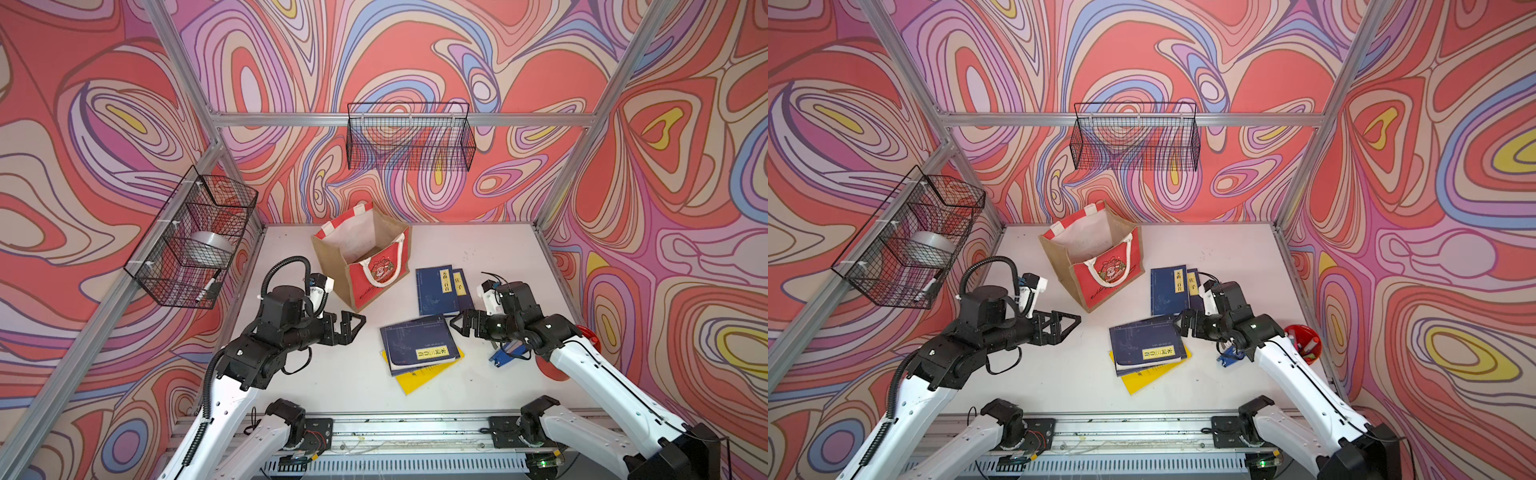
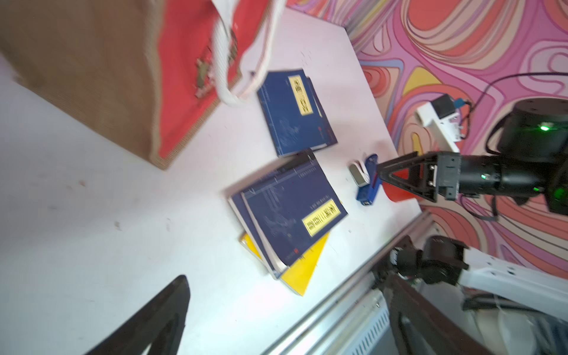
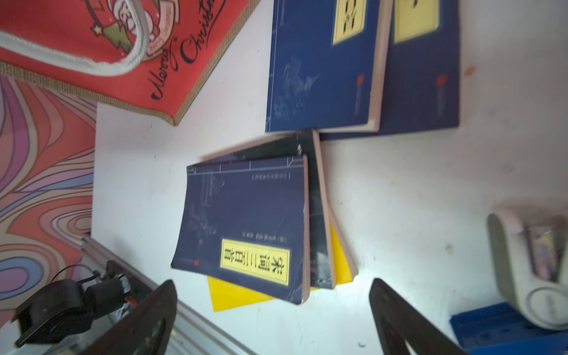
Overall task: Put the books into the canvas bag
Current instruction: Adjust the book on the book.
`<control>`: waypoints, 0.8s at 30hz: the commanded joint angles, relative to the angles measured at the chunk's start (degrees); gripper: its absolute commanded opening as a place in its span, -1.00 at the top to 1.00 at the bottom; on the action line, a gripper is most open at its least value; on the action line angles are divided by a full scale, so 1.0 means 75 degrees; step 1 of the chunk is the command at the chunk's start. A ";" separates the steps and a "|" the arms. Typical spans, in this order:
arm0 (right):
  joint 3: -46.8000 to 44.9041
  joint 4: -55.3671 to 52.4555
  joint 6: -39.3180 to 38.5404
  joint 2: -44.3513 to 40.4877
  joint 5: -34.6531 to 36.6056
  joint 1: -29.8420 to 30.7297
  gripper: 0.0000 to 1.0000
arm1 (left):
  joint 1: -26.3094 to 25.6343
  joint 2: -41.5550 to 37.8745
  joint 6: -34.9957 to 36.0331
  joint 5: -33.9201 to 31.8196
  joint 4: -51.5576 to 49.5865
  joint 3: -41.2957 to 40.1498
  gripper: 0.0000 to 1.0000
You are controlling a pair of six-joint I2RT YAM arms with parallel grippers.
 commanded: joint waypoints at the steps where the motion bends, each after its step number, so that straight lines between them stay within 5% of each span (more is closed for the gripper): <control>1: -0.0598 -0.0311 0.0472 -0.0126 -0.1462 0.0117 -0.96 | -0.0718 -0.0095 -0.1664 0.0648 0.1169 -0.0930 -1.00; 9: -0.1261 0.1112 0.0603 0.0136 -0.1806 0.0236 -0.96 | -0.3117 0.1970 -0.2330 -0.0222 0.3727 -0.1720 -1.00; 13: -0.1229 0.1677 0.0462 0.0621 -0.1661 0.0277 -0.96 | -0.3208 0.2953 -0.2452 -0.0132 0.4740 -0.1697 -1.00; 24: -0.1029 0.2806 0.0114 0.2280 -0.1660 0.0277 -0.95 | -0.3176 0.4009 -0.2156 -0.0554 0.4704 -0.1130 -1.00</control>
